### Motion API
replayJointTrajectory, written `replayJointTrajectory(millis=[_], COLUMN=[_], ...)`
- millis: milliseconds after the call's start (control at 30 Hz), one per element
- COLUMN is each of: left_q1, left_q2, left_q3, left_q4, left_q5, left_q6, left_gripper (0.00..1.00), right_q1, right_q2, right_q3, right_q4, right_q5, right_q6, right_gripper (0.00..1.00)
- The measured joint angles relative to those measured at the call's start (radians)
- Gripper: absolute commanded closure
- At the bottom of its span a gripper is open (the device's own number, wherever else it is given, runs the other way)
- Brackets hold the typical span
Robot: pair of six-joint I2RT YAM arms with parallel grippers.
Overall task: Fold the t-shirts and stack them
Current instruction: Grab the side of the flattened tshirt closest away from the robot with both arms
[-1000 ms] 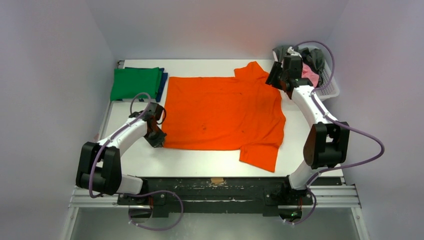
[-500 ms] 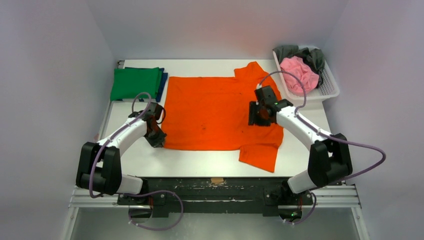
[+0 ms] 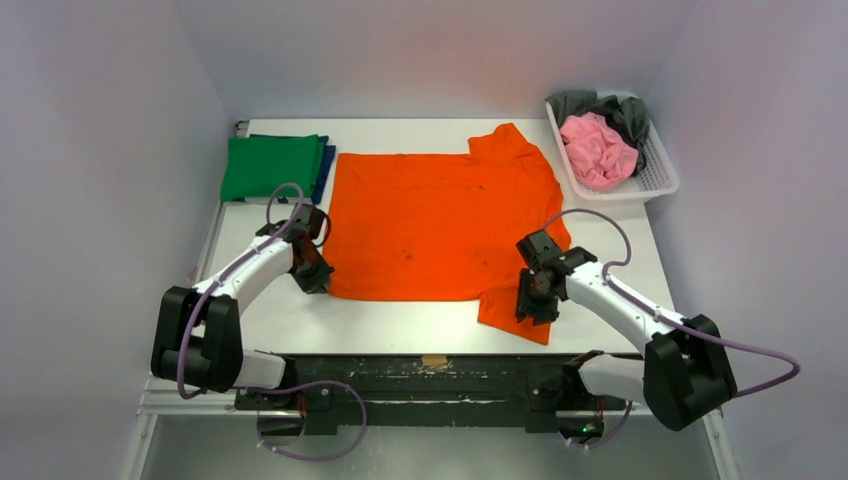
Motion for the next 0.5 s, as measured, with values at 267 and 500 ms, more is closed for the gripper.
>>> replayJointTrajectory(millis=[267, 500], left_q1=[0.000, 0.000], left_q2=[0.000, -0.001], left_q3=[0.000, 0.000], left_q4=[-0.001, -0.002], left_q5=[0.004, 0.011], left_q6=[0.015, 0.016], left_gripper=[1.00, 1.00], right_q1=[0.000, 0.003], right_q2=[0.108, 0.110], right_q3=[-0.044, -0.047], right_q4=[0.050, 0.056], right_q5=[-0.035, -0.043], right_q6=[0.055, 0.087], right_gripper=[0.68, 1.00])
